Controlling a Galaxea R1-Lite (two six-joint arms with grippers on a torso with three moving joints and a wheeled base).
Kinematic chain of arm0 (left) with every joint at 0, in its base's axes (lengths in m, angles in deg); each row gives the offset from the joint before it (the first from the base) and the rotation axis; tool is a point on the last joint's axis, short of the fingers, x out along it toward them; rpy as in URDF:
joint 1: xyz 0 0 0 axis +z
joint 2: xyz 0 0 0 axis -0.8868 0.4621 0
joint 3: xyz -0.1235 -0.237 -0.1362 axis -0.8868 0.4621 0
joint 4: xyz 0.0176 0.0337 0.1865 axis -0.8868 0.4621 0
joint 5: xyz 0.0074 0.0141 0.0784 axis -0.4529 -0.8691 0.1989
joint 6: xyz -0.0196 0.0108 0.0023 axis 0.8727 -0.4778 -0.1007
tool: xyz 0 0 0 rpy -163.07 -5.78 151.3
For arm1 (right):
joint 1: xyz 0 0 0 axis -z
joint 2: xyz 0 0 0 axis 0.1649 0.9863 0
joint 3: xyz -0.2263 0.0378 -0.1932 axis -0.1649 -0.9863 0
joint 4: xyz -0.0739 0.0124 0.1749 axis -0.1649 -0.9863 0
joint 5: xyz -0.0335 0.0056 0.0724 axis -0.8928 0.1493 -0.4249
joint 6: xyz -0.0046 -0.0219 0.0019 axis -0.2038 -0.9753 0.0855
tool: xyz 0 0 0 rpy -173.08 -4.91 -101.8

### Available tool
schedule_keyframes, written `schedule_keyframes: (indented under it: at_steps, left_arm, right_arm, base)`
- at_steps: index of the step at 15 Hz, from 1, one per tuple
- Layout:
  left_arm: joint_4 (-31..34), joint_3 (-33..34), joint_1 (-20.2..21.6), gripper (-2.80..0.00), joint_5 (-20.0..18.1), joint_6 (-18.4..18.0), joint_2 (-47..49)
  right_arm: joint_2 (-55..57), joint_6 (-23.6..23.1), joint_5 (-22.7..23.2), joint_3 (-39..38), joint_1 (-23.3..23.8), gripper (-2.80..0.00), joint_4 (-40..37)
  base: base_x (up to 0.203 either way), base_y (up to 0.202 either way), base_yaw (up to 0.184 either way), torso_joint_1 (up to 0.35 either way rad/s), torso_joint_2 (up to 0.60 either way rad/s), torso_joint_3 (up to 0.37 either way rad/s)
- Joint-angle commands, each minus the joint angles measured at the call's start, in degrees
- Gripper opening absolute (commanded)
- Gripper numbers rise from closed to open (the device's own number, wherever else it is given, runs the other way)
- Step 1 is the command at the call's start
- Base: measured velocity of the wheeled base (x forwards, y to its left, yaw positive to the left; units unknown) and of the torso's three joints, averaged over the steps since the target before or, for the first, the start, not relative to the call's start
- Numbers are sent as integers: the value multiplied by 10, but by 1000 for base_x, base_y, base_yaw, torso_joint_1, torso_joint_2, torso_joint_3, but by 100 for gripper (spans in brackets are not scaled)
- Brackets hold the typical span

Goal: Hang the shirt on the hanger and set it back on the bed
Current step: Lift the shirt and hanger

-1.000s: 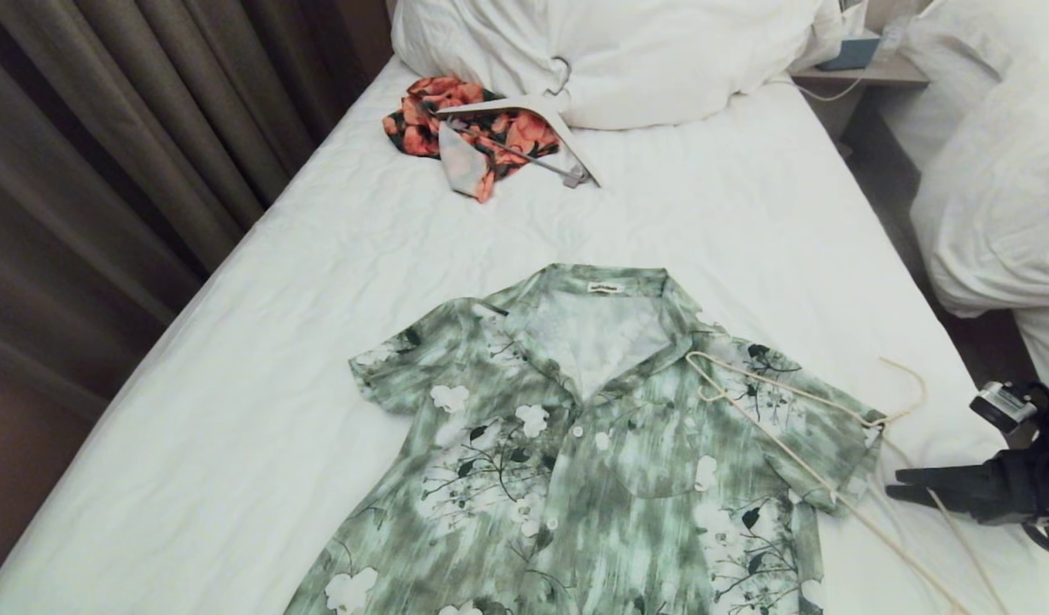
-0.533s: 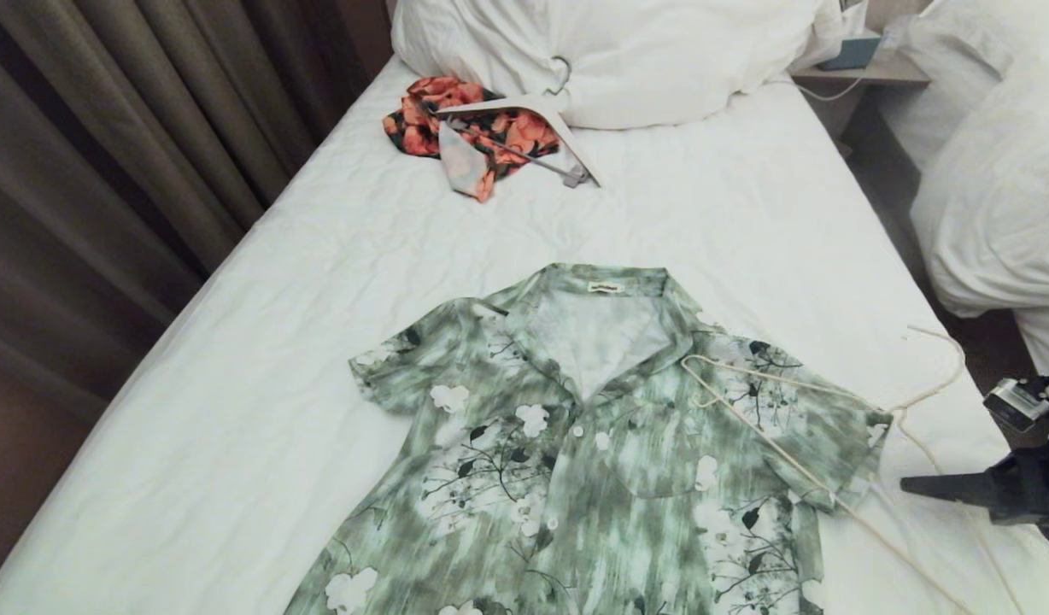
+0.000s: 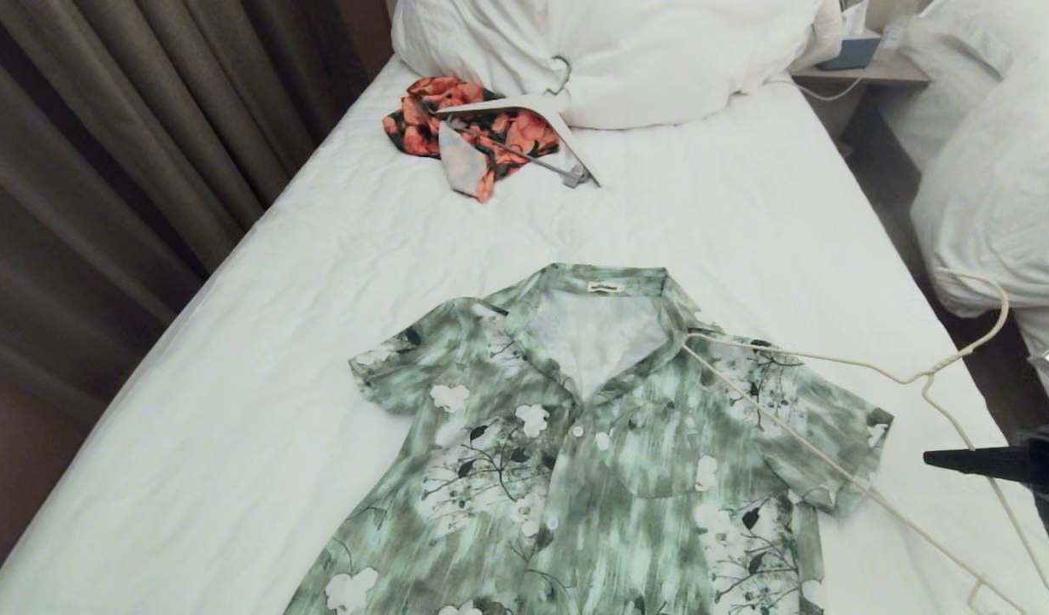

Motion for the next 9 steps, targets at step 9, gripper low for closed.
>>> schedule_keyframes:
  at_steps: [9]
  left_arm:
    - [0,1,0,-280,0,0,0]
  right_arm:
    - [-166,-97,4,-41,-118,-280,71]
  base:
    - [0,0,0,0,0,0]
